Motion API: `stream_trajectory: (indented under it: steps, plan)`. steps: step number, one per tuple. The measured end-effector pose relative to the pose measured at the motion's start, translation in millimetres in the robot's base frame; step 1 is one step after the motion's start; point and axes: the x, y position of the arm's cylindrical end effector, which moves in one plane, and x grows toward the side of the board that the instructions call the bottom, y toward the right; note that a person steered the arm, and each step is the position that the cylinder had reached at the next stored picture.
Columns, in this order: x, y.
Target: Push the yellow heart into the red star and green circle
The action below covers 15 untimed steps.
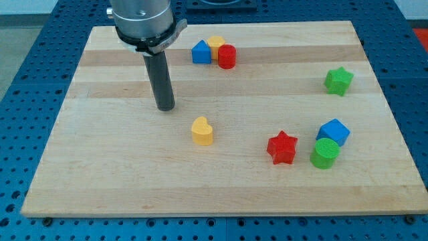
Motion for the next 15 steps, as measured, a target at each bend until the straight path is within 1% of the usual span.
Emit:
stream_trajectory:
  steps: [2, 3, 4, 7, 8, 10, 11, 12, 13, 14, 15]
  plan:
    - [72.0, 65.0]
    - [93.4, 111.5]
    - [98.1, 168.1]
    - [98.1, 175.3]
    - [109.8, 226.8]
    - [115.5, 232.7]
    - [115.5, 209.6]
    - [129.2, 185.9]
    - [171.4, 187.1]
    - [183.7, 207.4]
    - [182.1, 226.4]
